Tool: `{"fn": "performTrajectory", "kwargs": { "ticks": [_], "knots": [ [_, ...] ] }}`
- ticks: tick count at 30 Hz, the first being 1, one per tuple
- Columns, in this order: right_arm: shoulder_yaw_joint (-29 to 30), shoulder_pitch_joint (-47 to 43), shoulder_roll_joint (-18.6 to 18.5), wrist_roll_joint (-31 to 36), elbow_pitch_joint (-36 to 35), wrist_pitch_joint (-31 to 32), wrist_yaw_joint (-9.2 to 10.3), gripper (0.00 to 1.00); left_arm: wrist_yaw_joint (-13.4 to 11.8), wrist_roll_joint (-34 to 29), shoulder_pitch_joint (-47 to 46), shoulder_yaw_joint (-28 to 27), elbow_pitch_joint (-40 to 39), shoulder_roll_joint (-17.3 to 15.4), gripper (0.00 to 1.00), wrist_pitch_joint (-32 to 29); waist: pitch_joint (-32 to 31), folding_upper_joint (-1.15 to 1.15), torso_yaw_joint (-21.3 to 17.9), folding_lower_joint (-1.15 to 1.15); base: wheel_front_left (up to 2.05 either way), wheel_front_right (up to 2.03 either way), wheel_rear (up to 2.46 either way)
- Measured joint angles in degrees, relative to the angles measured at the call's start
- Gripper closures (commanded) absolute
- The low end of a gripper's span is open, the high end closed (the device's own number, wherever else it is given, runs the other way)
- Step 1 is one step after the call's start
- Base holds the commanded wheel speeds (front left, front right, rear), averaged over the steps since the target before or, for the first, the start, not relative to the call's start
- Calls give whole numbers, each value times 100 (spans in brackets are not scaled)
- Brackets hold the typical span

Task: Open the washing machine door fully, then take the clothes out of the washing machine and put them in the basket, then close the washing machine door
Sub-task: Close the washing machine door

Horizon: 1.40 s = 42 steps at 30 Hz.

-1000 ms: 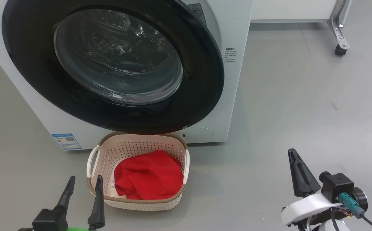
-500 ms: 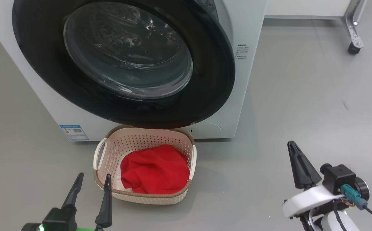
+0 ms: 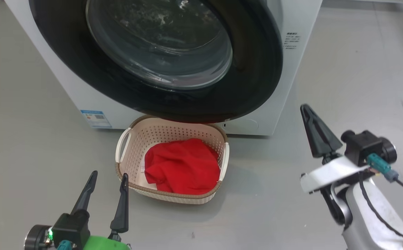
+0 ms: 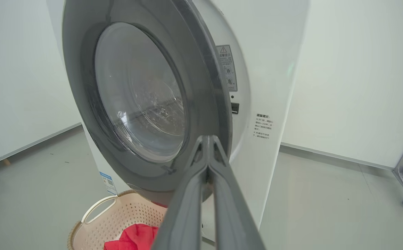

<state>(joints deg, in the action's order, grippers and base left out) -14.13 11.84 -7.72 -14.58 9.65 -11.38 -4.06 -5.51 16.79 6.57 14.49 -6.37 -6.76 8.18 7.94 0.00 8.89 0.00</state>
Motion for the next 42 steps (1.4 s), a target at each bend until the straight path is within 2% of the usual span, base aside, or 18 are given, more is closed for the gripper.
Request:
{"fn": "performTrajectory", "kwargs": {
  "ticks": [18,26,42],
  "knots": [
    [-33,1946,-52,30,172,175,-141,100,25,0,-487,221,-23,181,0,158,800,0,555,0,0,0,0],
    [35,2350,-226,30,533,172,-188,100,25,-1,-675,243,104,213,0,257,1033,0,722,0,0,0,0],
    [154,3106,-337,9,1173,141,-236,100,26,-16,-756,391,285,260,0,330,1159,0,859,0,0,0,0]
  ]
}}
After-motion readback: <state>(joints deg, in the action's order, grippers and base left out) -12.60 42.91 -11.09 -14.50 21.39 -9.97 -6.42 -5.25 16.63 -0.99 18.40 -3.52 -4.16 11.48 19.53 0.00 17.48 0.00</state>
